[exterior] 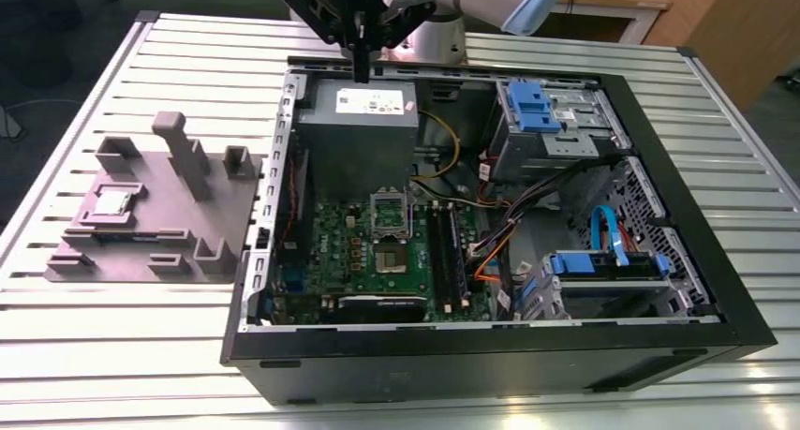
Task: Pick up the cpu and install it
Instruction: 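Reach for the cpu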
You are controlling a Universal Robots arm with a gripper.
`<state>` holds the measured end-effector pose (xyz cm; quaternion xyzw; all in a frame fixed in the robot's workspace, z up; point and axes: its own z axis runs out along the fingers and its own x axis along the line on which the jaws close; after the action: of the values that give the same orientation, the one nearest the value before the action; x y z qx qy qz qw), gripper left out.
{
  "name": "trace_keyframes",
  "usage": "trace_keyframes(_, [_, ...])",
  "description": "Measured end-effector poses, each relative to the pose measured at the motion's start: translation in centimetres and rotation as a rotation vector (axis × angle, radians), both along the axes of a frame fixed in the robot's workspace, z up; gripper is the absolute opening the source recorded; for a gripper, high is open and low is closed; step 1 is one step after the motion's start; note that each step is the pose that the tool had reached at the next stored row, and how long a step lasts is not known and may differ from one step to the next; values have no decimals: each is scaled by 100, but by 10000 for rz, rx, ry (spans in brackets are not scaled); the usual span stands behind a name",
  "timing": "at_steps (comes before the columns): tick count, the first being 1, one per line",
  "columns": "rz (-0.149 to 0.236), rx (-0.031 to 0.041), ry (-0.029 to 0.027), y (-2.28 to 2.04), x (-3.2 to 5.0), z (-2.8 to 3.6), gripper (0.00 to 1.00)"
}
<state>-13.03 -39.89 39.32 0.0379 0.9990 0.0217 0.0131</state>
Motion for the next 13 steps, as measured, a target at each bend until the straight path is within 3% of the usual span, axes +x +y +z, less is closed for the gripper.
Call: trace_keyframes(13, [0,0,1,0,-85,-4,10])
